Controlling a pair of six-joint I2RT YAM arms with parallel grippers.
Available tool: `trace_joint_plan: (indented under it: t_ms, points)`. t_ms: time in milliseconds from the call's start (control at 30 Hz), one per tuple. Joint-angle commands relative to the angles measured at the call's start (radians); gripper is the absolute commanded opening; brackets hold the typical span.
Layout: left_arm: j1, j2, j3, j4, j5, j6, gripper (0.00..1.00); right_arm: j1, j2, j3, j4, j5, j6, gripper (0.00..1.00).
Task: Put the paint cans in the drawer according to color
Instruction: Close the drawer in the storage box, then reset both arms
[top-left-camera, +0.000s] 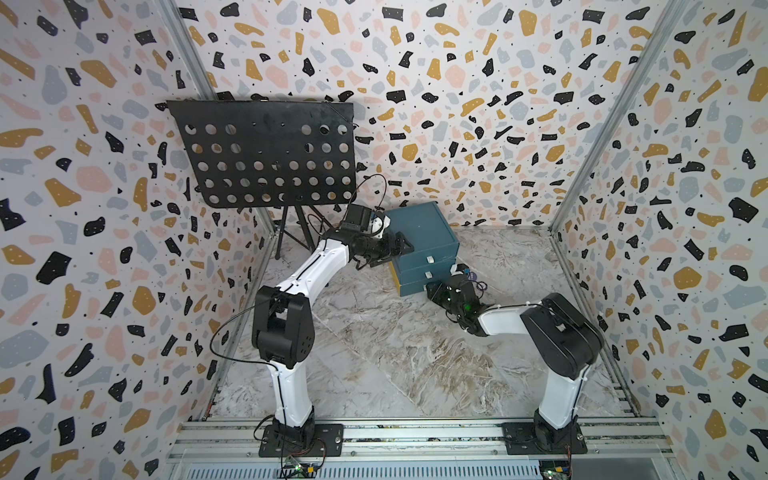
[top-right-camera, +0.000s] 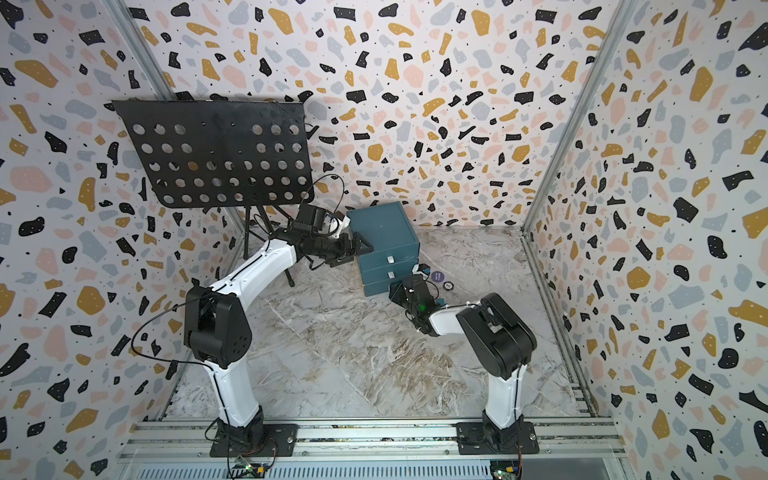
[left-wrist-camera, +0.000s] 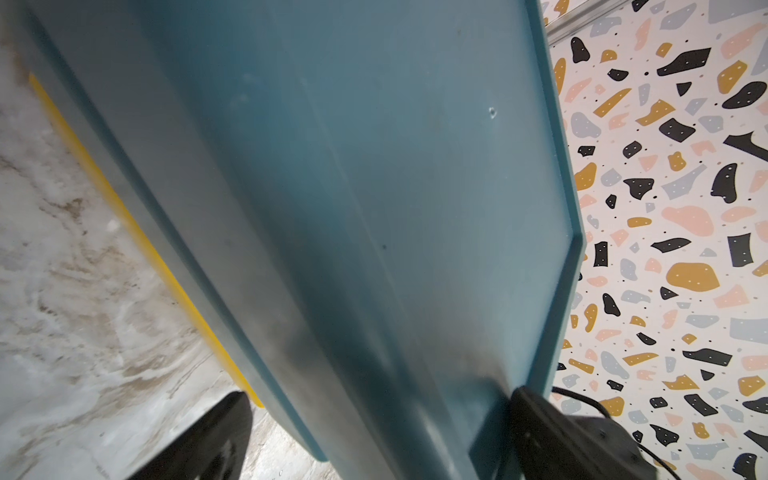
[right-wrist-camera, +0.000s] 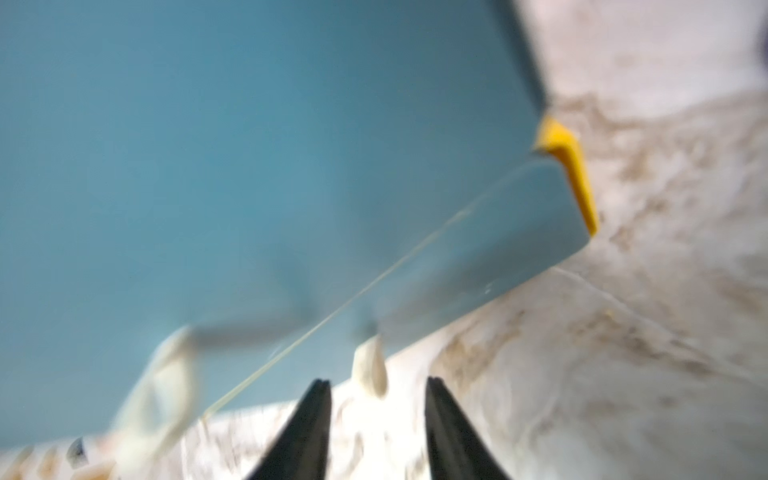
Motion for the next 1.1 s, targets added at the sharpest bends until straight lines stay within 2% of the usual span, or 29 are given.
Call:
trace_joint_plan:
  t_ms: [0, 133, 200, 333, 433, 567, 667, 767, 900, 1000, 1067]
  points:
    - [-0.010, -0.055, -0.030, 0.007, -0.028, 0.071, 1.00, 0.008, -0.231, -0.049, -0.163, 0.006, -0.144, 0.74]
    - [-0.013, -0.162, -0.093, 0.080, -0.111, 0.152, 1.00, 0.007, -0.480, -0.094, -0.469, 0.089, -0.293, 0.93]
    - [-0.013, -0.237, -0.168, 0.160, -0.175, 0.172, 1.00, 0.008, -0.588, -0.098, -0.602, 0.152, -0.396, 0.97]
    - [-0.014, -0.416, -0.393, 0.311, -0.438, 0.174, 1.00, 0.007, -0.756, -0.087, -0.853, 0.393, -0.565, 1.00]
    - [-0.015, -0.575, -0.615, 0.478, -0.694, 0.199, 1.00, 0.005, -0.799, -0.085, -0.911, 0.589, -0.687, 1.00]
    - [-0.015, -0.733, -0.879, 0.626, -0.967, 0.227, 1.00, -0.002, -0.781, -0.118, -0.838, 0.725, -0.812, 1.00]
    - [-0.015, -0.788, -0.991, 0.626, -1.151, 0.236, 1.00, -0.011, -0.762, -0.174, -0.684, 0.768, -0.909, 1.00]
    - [-0.016, -0.834, -1.116, 0.682, -1.277, 0.274, 1.00, -0.062, -0.745, -0.235, -0.528, 0.765, -0.945, 1.00]
    - [-0.015, -0.876, -1.256, 0.794, -1.369, 0.376, 1.00, -0.168, -0.708, -0.259, -0.482, 0.694, -0.951, 1.00]
    - [-0.015, -0.867, -1.397, 1.076, -1.350, 0.473, 1.00, -0.215, -0.658, -0.298, -0.376, 0.664, -0.991, 1.00]
    - [-0.012, -0.813, -1.445, 1.227, -1.322, 0.521, 1.00, -0.251, -0.616, -0.331, -0.278, 0.616, -0.999, 1.00]
